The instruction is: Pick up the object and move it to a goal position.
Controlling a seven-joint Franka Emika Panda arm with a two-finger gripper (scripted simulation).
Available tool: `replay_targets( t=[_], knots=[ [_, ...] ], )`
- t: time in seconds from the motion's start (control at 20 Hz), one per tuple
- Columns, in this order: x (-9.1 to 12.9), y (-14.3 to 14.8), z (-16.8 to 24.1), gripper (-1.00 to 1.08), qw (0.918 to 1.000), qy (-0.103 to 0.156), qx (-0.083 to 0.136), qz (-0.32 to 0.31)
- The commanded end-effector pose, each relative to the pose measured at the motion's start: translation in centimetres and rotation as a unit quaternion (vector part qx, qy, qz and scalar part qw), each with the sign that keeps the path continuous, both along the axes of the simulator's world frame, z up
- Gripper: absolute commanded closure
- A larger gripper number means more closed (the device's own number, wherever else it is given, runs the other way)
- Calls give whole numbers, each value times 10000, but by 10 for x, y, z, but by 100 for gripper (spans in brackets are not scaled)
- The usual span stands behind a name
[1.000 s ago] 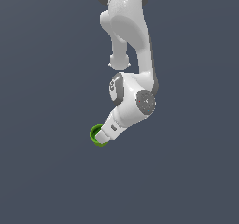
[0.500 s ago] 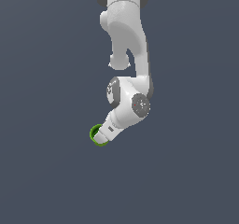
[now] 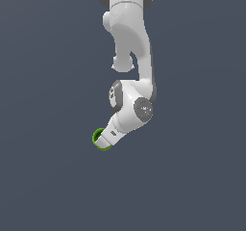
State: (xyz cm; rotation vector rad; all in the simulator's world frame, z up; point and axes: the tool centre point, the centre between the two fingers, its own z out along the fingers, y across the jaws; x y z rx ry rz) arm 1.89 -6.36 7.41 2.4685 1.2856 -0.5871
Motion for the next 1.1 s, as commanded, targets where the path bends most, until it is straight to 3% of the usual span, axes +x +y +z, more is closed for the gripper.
replay_targets(
  t=[0.0,0.5,1.05],
  knots=[
    [0,1,0,108,10000,2,2,4],
    [-7,-14,12,108,10000,1,0,2],
    [-38,-78,69,108,10000,1,0,2]
  ],
)
